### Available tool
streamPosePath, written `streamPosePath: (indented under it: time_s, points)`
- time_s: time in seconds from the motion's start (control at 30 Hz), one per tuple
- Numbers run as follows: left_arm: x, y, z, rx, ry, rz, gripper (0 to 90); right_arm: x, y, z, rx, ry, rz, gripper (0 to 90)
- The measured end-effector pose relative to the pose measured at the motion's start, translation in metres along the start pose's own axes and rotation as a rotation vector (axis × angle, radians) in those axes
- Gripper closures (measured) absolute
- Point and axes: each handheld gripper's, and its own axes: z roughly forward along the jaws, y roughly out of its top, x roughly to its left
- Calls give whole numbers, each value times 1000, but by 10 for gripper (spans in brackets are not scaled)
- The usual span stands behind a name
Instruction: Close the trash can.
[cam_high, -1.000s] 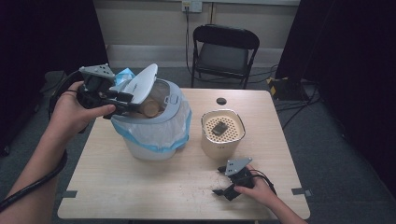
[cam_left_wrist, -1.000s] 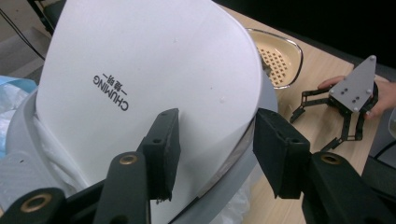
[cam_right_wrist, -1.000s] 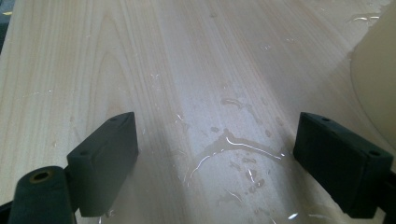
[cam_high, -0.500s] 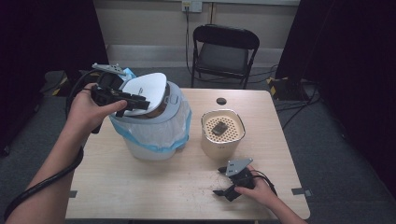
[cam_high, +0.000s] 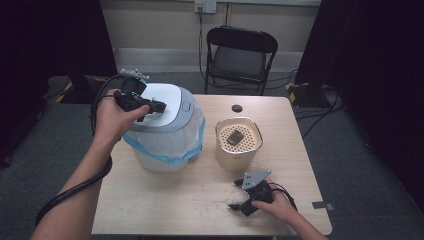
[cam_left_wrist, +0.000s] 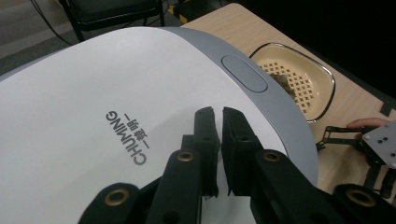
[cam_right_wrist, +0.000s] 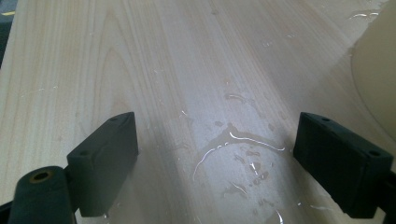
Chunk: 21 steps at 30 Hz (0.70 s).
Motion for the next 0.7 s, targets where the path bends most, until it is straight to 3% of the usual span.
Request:
streamPosePath:
  time_s: [0.17, 0.3, 0.47, 0.53, 0.63, 0.7]
  points:
    - [0, 0, 1, 2, 14, -24, 898, 0, 0, 0, 1, 2, 3, 129]
    - [-5, 3, 5, 32, 25, -10, 900, 0, 0, 0, 2, 1, 2, 128]
    - [-10, 4, 10, 10, -6, -16, 890, 0, 0, 0, 1, 0, 1, 128]
    - [-13, 4, 11, -7, -27, -20, 728, 0, 0, 0, 2, 1, 2, 128]
    - [-21, 4, 13, -17, -37, 18, 412, 0, 0, 0, 2, 1, 2, 128]
    - [-25, 2, 13, -22, -52, 17, 334, 0, 0, 0, 2, 1, 2, 128]
